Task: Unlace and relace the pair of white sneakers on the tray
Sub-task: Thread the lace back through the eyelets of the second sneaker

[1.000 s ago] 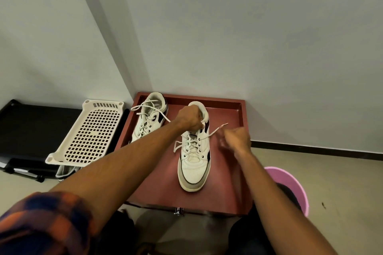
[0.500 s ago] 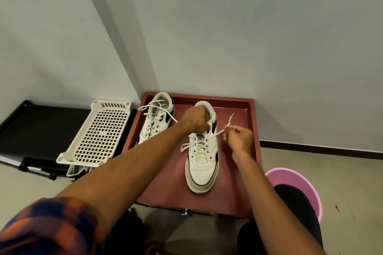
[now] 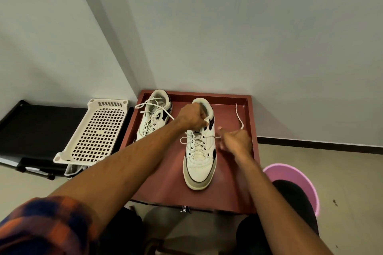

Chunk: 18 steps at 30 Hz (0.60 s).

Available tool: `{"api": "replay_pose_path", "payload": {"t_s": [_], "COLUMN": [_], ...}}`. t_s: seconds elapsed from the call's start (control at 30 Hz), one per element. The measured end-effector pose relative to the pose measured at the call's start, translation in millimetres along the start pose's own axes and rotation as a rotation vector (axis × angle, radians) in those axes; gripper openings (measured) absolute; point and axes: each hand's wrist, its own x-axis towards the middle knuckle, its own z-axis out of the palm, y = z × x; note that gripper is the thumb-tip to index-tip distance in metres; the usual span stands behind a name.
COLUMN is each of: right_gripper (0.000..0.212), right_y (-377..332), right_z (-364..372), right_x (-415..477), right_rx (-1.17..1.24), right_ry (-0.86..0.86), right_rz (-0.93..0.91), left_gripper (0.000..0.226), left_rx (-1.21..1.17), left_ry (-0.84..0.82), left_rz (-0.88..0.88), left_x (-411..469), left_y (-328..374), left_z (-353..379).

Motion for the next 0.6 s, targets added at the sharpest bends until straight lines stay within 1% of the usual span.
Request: {"api": "replay_pose_path", "payload": {"t_s": [0.07,0.13,0.23,0.27,0.33,0.43,0.53,0.6], "right_gripper": [0.050,0.045,0.022,0.017,0.018,0.024,0.022,0.015], "right_y": [6,8,6,5,2,1,2,2], "right_z": [14,19,19,19,21,25,27,28], "right_x": [-11,-14,-14,-15,-17,-17,-13,-13], "right_rx": [0.055,0.124,0.323,0.383,0.471,0.494,0.529,0.547], "right_ry": [-0.092,-0.132,-0.175,-0.192,-0.186,-0.138,-0.177,-0.199], "right_rz": [0.029,0.038,0.058,0.086,0.137,0.163,0.197,0.196], "left_gripper": [0.016,0.015,0.017,0.017,0.017,0.017,0.017,0.017], "left_rx": [-0.008,-0.017,-0.028,-0.030,-0.027,-0.026,-0.029,-0.033], "left_ry": [-0.005,-0.007,-0.007,-0.004,-0.004,-0.005,-0.001,-0.004], "left_rz": [-0.008,-0.010,-0.012,-0.012,-0.011,-0.010,-0.009,-0.006], "left_x": [-1,-2,-3,-3,-3,-4,-4,-4], "left_y": [0,0,1,1,2,0,0,0], "left_z": [0,0,-1,-2,-3,-1,-1,-1]}}
